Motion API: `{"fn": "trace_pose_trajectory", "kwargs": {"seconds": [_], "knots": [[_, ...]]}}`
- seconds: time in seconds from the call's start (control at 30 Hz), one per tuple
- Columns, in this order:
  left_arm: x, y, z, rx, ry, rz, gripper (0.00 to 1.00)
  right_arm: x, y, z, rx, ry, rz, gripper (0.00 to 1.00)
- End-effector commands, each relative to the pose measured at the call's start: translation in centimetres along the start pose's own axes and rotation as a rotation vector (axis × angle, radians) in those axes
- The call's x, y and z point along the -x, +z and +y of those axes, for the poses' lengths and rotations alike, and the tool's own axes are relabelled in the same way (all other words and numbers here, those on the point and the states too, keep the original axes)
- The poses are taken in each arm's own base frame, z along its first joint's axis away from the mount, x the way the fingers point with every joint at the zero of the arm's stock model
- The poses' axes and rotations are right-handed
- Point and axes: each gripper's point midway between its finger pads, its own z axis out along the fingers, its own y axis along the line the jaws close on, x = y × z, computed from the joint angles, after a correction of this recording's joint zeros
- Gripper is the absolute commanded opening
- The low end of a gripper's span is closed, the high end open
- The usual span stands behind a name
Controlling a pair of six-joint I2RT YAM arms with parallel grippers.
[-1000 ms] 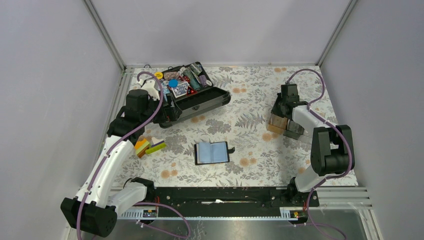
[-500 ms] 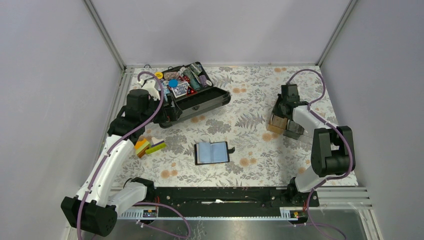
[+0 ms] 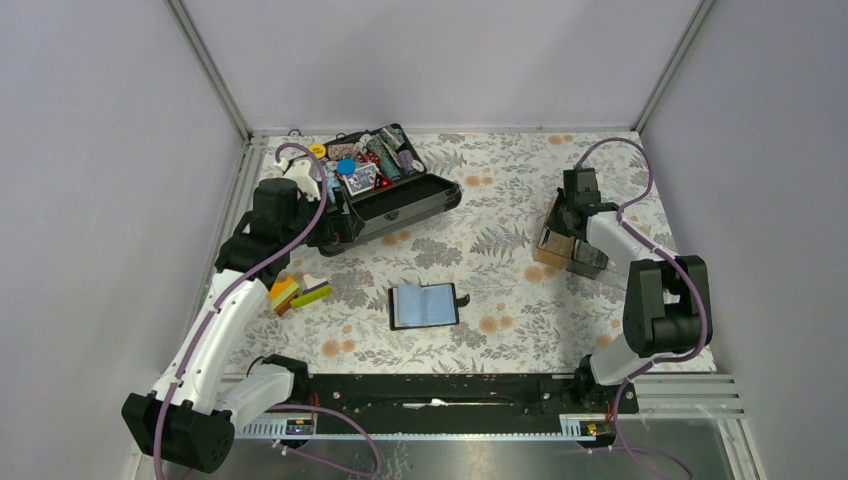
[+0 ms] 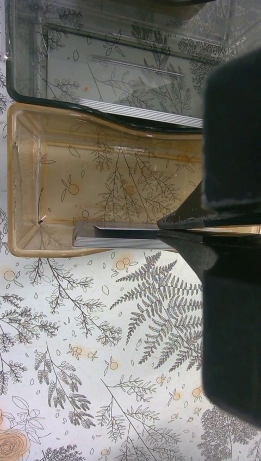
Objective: Put the credit cards into the card holder
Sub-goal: Pick up the credit card from the storage box.
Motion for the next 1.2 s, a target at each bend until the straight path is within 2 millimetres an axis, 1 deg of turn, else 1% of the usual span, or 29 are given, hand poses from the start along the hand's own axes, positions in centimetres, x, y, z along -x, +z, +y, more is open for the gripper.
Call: {"fn": "trace_pose_trajectory", "kwargs": {"seconds": [0.0, 0.33, 0.53, 0.63, 0.73, 0.9, 1.03, 1.17], "knots": [[0.7, 0.1, -0.5, -0.031, 0.019, -0.03, 0.99, 2.6, -1.8, 0.4, 0.0, 0.0, -0.074, 0.01], [0.8, 0.0, -0.6, -0.036, 0.02, -0.032, 0.99, 3.0, -2.7, -1.1, -0.069, -0.015, -0.102, 0.0], [0.8, 0.0, -0.6, -0.035, 0.02, -0.033, 0.99, 3.4, -3.3, -1.4, -0.081, -0.021, -0.12, 0.0], [0.8, 0.0, -0.5, -0.034, 0.02, -0.033, 0.99, 3.8, -4.1, -1.5, -0.088, -0.021, -0.139, 0.0], [0.8, -0.1, -0.6, -0.039, 0.02, -0.037, 0.99, 4.6, -5.7, -1.3, -0.069, -0.03, -0.173, 0.0], [0.9, -0.4, -0.9, -0.052, 0.024, -0.052, 0.99, 5.3, -9.7, -0.4, 0.02, -0.014, -0.232, 0.0], [1.1, -0.9, -1.3, -0.059, 0.024, -0.074, 0.99, 4.7, -12.9, 1.9, 0.192, -0.025, -0.249, 0.0], [0.5, -1.6, -3.2, -0.097, 0.021, -0.086, 0.99, 3.0, -15.5, 4.7, 0.398, -0.046, -0.214, 0.0]]}}
